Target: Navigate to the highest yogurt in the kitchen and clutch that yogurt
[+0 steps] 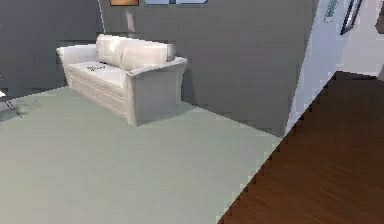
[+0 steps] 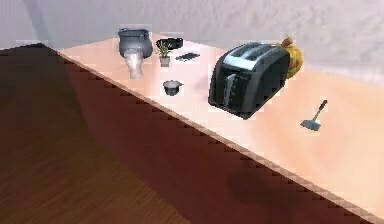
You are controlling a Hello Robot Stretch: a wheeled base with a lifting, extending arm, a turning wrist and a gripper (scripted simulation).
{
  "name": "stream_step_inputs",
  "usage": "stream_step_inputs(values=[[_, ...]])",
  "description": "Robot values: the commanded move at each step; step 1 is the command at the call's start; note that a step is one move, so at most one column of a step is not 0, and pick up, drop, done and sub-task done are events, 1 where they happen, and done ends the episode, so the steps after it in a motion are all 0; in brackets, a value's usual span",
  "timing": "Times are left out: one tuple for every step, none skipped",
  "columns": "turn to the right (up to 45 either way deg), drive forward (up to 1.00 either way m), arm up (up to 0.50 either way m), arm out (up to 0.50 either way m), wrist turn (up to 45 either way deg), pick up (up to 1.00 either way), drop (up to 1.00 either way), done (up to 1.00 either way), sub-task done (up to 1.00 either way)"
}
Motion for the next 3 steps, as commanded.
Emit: stream_step_inputs(values=[[45.0,0.0,0.0,0.0,0.0,0.0,0.0,0.0,0.0],[15.0,0.0,0.0,0.0,0.0,0.0,0.0,0.0,0.0],[0.0,0.9,0.0,0.0,0.0,0.0,0.0,0.0,0.0]])
